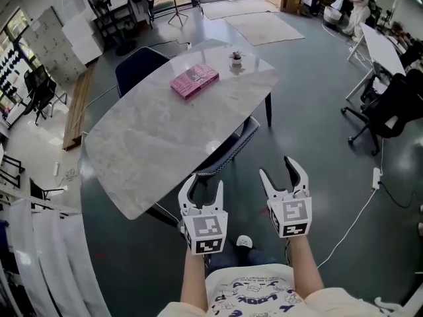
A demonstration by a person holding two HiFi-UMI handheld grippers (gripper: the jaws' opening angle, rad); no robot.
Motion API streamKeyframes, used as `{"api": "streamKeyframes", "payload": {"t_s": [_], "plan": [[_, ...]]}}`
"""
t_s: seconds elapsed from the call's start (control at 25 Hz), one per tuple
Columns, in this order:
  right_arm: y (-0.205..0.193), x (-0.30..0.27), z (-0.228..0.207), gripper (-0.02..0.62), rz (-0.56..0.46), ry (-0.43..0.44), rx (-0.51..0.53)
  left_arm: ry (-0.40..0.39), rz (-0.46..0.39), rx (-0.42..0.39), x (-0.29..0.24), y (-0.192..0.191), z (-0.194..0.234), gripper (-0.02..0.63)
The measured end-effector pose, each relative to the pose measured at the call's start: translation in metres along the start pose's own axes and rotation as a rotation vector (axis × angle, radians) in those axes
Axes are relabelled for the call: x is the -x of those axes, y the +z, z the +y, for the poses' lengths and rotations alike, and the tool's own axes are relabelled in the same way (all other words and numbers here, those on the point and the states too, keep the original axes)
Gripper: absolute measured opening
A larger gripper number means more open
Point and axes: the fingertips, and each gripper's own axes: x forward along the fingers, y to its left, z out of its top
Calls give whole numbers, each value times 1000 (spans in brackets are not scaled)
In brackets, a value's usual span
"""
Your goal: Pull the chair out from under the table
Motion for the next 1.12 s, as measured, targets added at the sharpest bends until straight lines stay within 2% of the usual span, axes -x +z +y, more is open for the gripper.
{"api": "streamKeyframes", "payload": {"t_s": [0.2, 0.68, 1.12], "plan": [[-19, -22, 1, 293, 64, 36, 34, -10, 38, -12, -20, -13, -6, 242], [-47, -101, 3, 295, 184, 70, 84, -100, 149, -19, -90, -42, 3, 249], [-95, -161, 4, 305, 362, 168, 308, -216, 269, -28, -149, -74, 0, 259]]}}
